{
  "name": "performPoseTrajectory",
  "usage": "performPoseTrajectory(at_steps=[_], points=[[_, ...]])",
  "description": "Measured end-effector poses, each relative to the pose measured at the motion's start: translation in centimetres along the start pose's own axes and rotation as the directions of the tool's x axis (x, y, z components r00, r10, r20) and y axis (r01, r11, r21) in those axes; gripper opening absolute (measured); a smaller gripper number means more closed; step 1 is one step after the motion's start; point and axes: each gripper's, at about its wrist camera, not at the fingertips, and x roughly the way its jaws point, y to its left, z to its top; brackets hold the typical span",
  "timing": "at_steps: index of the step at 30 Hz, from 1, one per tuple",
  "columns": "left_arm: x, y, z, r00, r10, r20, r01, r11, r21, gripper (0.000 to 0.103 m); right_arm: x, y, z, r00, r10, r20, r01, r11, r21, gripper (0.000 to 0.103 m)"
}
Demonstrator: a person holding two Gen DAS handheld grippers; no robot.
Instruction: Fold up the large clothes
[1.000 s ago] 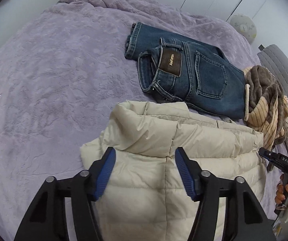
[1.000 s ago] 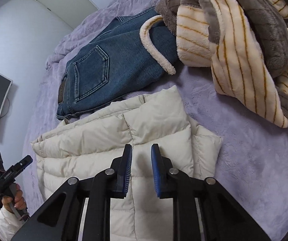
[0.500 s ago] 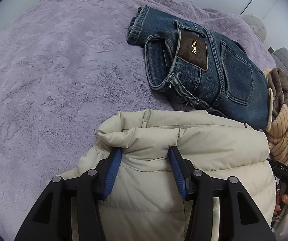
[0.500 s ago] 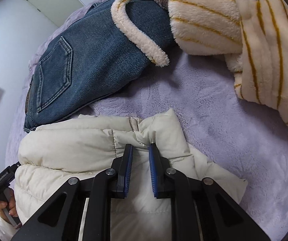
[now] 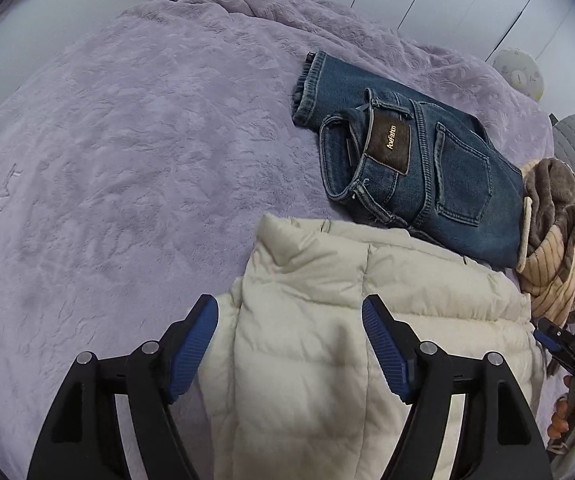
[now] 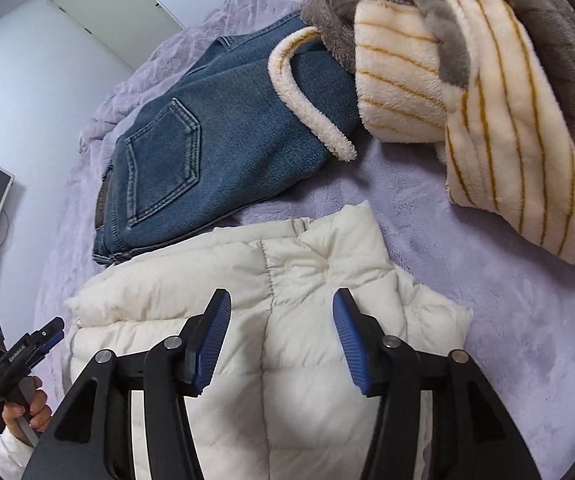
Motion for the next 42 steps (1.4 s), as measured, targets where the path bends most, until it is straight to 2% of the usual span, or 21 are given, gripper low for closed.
performPoseTrajectory(at_steps=[1, 2, 3, 4, 6, 11, 13, 17, 20, 24, 29, 31, 34, 35, 37, 38, 39, 41, 42], points=[[-0.7, 0.3, -0.5, 1.000, -0.003, -0.003, 0.003, 1.000, -0.006, 0.076, -0.6, 0.4, -0.1, 1.000, 0.007, 0.000, -0.007, 1.000, -0.002, 0.058], [-1.5, 0.5, -1.1, 1.000, -0.006, 0.000, 0.006, 1.000, -0.008, 0.081, -1.3, 0.5, -0.6, 1.000, 0.017, 0.001, -0.017, 1.000, 0.000, 0.061], [-2.2, 0.6, -1.9, 1.000, -0.003, 0.009, 0.003, 1.000, -0.004, 0.099, -2.2, 0.3, -1.1, 0.999, 0.032, 0.002, -0.032, 0.999, 0.006, 0.063], [-3.1, 0.7, -2.9, 1.000, 0.006, 0.028, -0.006, 1.000, 0.001, 0.103, -2.9, 0.8, -1.8, 0.999, 0.047, 0.002, -0.047, 0.999, 0.012, 0.071], [-4.5, 0.6, -4.7, 0.999, 0.009, 0.050, -0.010, 1.000, 0.015, 0.103, -3.9, 1.1, -3.3, 0.997, 0.081, 0.000, -0.081, 0.996, 0.036, 0.078], [-5.7, 0.9, -9.4, 0.999, -0.047, -0.027, 0.047, 0.999, -0.018, 0.103, -6.4, 0.0, -8.0, 0.986, 0.168, -0.010, -0.166, 0.977, 0.133, 0.084], [-5.8, 1.3, -11.1, 0.996, -0.072, -0.055, 0.069, 0.996, -0.057, 0.103, -7.1, -0.7, -10.1, 0.980, 0.199, -0.020, -0.193, 0.965, 0.177, 0.088], [-5.1, 2.7, -14.1, 0.987, -0.123, -0.107, 0.103, 0.979, -0.175, 0.103, -6.9, -1.9, -14.1, 0.966, 0.252, -0.050, -0.228, 0.931, 0.284, 0.089], [-4.1, 3.4, -15.4, 0.982, -0.155, -0.111, 0.125, 0.963, -0.237, 0.103, -6.1, -3.4, -16.2, 0.959, 0.274, -0.069, -0.233, 0.906, 0.355, 0.089], [-1.9, 4.6, -16.1, 0.967, -0.232, -0.107, 0.183, 0.921, -0.343, 0.103, -4.7, -5.1, -17.0, 0.944, 0.330, -0.026, -0.284, 0.848, 0.447, 0.089], [0.6, 6.0, -15.7, 0.960, -0.275, -0.057, 0.225, 0.875, -0.429, 0.103, -1.7, -5.8, -16.3, 0.924, 0.383, 0.020, -0.342, 0.801, 0.491, 0.089], [1.1, 6.1, -15.0, 0.960, -0.279, -0.034, 0.240, 0.874, -0.424, 0.103, -0.3, -5.8, -15.8, 0.918, 0.396, 0.032, -0.358, 0.790, 0.498, 0.089], [1.9, 5.5, -13.9, 0.963, -0.267, -0.019, 0.239, 0.889, -0.389, 0.103, 1.6, -6.0, -15.2, 0.904, 0.423, 0.059, -0.389, 0.757, 0.526, 0.090], [2.1, 5.3, -13.6, 0.965, -0.261, -0.018, 0.235, 0.894, -0.381, 0.102, 2.0, -6.1, -15.0, 0.899, 0.432, 0.072, -0.400, 0.742, 0.537, 0.090], [2.3, 5.0, -13.1, 0.965, -0.261, -0.017, 0.236, 0.898, -0.371, 0.091, 2.5, -6.2, -14.9, 0.892, 0.442, 0.094, -0.414, 0.715, 0.563, 0.090], [2.4, 4.7, -12.8, 0.964, -0.265, -0.019, 0.240, 0.898, -0.368, 0.077, 2.7, -6.2, -14.8, 0.888, 0.447, 0.106, -0.422, 0.700, 0.576, 0.088], [2.4, 4.7, -12.6, 0.959, -0.281, -0.018, 0.256, 0.896, -0.364, 0.057, 2.8, -6.3, -14.8, 0.883, 0.455, 0.120, -0.432, 0.683, 0.590, 0.085], [2.0, 4.1, -12.3, 0.950, -0.313, -0.012, 0.291, 0.893, -0.342, 0.036, 3.0, -6.7, -15.0, 0.867, 0.477, 0.145, -0.457, 0.644, 0.614, 0.048], [1.4, 3.9, -12.2, 0.950, -0.313, -0.007, 0.295, 0.901, -0.319, 0.031, 3.2, -6.8, -15.1, 0.851, 0.501, 0.159, -0.479, 0.615, 0.626, 0.042]])
